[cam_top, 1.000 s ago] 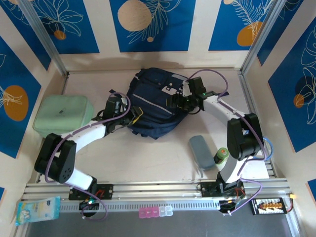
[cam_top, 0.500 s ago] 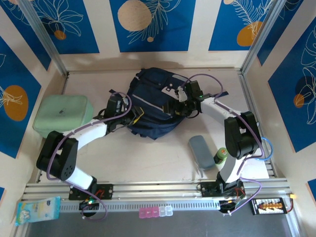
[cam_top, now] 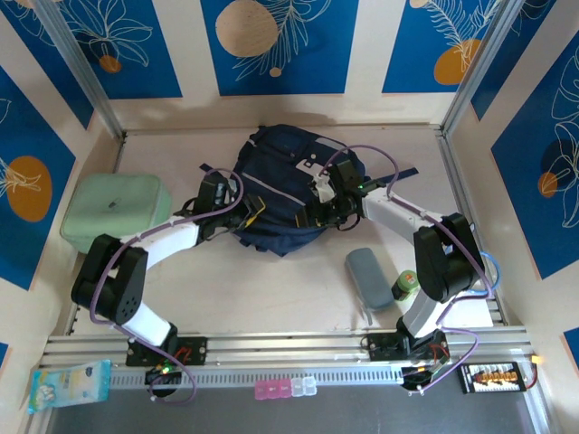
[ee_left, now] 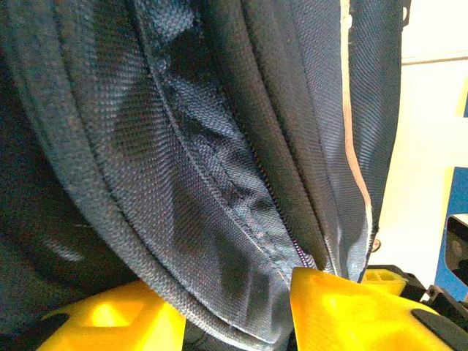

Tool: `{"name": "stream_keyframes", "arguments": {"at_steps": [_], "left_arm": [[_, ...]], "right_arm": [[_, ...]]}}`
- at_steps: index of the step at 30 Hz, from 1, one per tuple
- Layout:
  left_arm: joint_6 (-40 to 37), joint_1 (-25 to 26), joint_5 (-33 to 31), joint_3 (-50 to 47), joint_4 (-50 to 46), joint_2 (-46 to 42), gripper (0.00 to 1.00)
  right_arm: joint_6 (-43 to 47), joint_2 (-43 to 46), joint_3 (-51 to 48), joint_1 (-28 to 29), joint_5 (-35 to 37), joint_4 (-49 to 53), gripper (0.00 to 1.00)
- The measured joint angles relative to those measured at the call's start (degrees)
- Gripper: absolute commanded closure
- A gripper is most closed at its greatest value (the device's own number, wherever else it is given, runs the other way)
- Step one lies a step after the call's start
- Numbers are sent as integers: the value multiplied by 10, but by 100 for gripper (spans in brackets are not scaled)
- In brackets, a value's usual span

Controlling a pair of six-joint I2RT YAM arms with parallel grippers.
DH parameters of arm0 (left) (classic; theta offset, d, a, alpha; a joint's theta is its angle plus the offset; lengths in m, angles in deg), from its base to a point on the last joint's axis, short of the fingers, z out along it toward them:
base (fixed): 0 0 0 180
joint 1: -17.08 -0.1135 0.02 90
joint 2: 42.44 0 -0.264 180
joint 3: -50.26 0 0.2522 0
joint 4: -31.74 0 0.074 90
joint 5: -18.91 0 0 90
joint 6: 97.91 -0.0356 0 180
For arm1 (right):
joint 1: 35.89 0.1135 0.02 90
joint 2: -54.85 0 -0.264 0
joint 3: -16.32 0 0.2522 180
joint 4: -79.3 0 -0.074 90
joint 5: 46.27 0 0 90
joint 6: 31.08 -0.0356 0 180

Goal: Pack the student bag

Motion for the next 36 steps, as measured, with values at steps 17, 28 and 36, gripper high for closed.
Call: {"name": "stream_keyframes", "arguments": {"at_steps": [17,28,36], "left_arm": [[0,0,-1,1,7,2,59],[-10,0,1,8,9,20,59],[-71,8,-25,12,-87,-33,57]], "right_arm": [[-36,2,19,9,5,-26,73],[-91,15,1,-5,-29,-57,55],[-178,78,-17,-84,-48,-59,50]]}}
